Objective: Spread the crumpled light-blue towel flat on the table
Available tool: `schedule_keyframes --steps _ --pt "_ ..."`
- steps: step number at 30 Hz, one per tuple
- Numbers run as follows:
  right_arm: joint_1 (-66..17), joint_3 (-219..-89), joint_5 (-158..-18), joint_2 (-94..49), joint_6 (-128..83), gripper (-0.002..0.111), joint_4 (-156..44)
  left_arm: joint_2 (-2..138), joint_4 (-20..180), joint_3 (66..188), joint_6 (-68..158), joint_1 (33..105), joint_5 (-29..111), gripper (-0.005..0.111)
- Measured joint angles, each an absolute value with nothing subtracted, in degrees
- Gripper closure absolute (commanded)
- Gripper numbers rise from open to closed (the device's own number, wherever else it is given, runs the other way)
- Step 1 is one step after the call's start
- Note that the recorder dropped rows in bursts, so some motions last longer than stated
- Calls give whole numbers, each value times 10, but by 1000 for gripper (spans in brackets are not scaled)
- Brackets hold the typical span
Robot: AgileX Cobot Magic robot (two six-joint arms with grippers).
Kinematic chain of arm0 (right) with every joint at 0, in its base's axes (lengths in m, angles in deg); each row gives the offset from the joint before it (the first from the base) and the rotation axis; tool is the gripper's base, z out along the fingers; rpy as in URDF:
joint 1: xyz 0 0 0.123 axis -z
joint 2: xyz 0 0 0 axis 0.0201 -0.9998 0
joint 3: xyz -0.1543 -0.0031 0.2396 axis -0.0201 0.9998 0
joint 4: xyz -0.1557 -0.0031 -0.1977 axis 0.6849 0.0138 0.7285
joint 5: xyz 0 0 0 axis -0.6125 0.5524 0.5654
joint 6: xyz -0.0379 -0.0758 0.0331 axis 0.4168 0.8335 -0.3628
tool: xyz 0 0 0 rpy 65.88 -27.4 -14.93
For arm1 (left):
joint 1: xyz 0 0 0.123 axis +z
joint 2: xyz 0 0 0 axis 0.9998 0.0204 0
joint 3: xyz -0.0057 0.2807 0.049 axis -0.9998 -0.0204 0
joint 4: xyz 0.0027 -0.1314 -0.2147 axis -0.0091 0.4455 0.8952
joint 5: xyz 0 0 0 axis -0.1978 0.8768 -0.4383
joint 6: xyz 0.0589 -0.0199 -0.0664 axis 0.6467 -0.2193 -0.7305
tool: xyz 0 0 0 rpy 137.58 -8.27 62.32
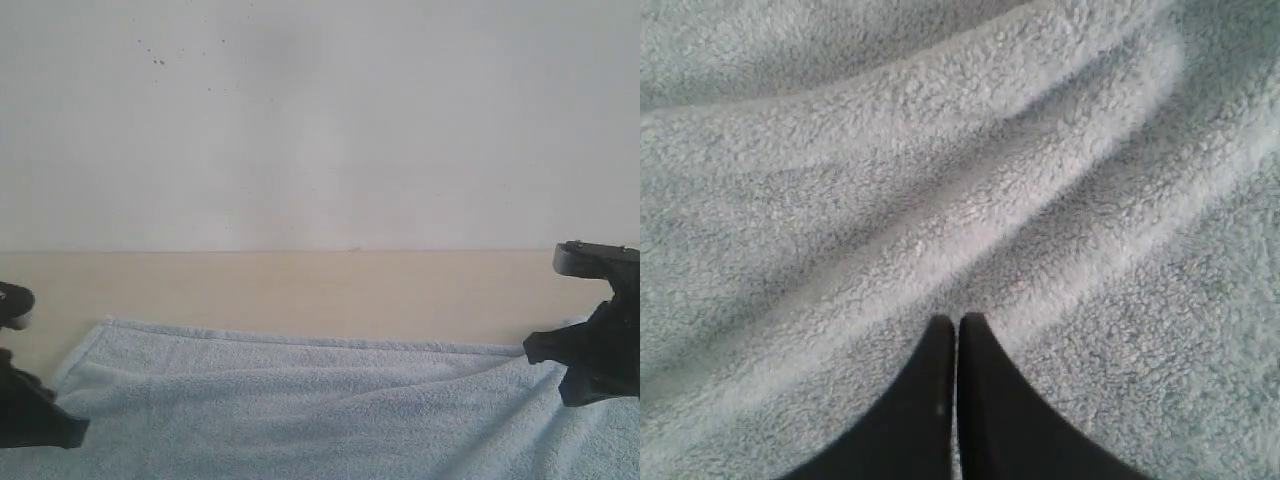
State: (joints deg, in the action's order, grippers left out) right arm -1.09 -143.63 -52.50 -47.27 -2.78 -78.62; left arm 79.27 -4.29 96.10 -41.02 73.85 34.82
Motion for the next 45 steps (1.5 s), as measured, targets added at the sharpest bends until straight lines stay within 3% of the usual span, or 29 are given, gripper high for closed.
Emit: schedule_keyframes --steps 3,6,11,28,45 --pt "-11 -1435 -529 -473 -28 108 -740 779 -155 961 -364 739 576 103" --pt "-11 -1420 -515 -473 -73 108 -648 803 -174 961 -317 737 678 103" --pt "-11 -1416 -461 -473 -165 108 -526 889 -146 962 -271 737 688 103" --pt "-11 -1416 -489 -518 -172 108 -483 1012 -187 1009 -231 737 711 103" --pt "-11 -1415 -464 -521 -172 108 -483 1022 -202 1023 -209 737 711 103"
